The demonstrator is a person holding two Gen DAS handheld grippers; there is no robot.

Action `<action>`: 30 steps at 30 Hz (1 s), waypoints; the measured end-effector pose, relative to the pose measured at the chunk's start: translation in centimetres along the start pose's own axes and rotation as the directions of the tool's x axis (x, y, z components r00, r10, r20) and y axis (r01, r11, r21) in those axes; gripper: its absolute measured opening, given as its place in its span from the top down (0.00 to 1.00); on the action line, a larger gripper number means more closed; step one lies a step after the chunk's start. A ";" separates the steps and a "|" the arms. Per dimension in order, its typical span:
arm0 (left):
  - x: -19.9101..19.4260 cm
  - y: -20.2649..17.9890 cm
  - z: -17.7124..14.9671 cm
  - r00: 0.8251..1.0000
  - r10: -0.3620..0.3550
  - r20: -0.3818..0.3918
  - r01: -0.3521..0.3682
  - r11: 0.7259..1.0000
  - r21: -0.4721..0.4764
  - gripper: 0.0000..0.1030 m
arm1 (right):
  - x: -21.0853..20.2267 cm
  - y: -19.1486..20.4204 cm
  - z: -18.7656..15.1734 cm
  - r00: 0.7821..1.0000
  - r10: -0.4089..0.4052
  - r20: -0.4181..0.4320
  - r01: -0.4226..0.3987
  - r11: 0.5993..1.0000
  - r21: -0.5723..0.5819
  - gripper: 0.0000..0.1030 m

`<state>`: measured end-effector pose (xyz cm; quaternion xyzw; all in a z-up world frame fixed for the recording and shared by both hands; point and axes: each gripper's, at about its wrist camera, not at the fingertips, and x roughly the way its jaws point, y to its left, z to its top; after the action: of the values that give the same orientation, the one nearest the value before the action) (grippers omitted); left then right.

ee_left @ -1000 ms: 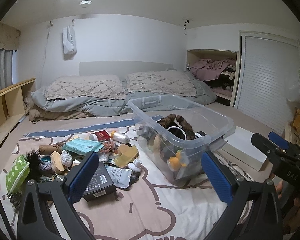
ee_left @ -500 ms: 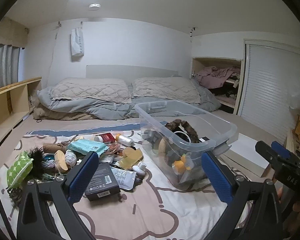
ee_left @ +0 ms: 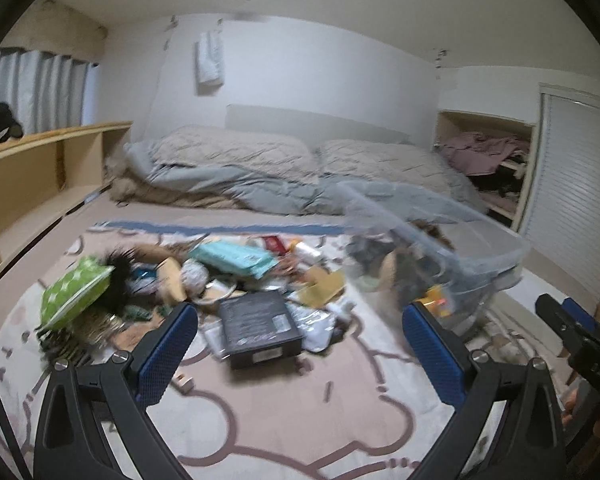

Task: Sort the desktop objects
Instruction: 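Open right tool to release white ring and withdraw both tools from bin, then move left tool to black foam roller while right tool approaches cream box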

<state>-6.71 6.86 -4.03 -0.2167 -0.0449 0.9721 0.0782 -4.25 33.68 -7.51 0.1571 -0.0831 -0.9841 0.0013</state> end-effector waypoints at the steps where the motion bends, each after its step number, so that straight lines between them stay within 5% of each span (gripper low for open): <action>1: 0.1 0.5 -0.4 1.000 0.013 -0.004 -0.013 1.000 -0.004 0.00 | 0.2 0.3 -0.3 1.000 0.004 -0.005 -0.004 1.000 -0.002 0.00; 19: 1.9 7.7 -6.2 0.970 0.204 -0.133 -0.212 0.976 -0.053 0.00 | 3.3 5.2 -5.9 0.988 0.077 -0.130 -0.086 0.994 -0.064 0.00; 30: 4.1 11.9 -8.5 0.911 0.326 -0.254 -0.362 0.925 -0.112 0.00 | 5.1 6.1 -8.1 0.968 0.110 -0.224 -0.117 0.993 -0.022 0.00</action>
<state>-8.36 -3.71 -14.82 -0.3381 -0.0726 0.9322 -0.1071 -6.70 26.20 -15.71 0.2610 -0.0739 -0.9600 0.0697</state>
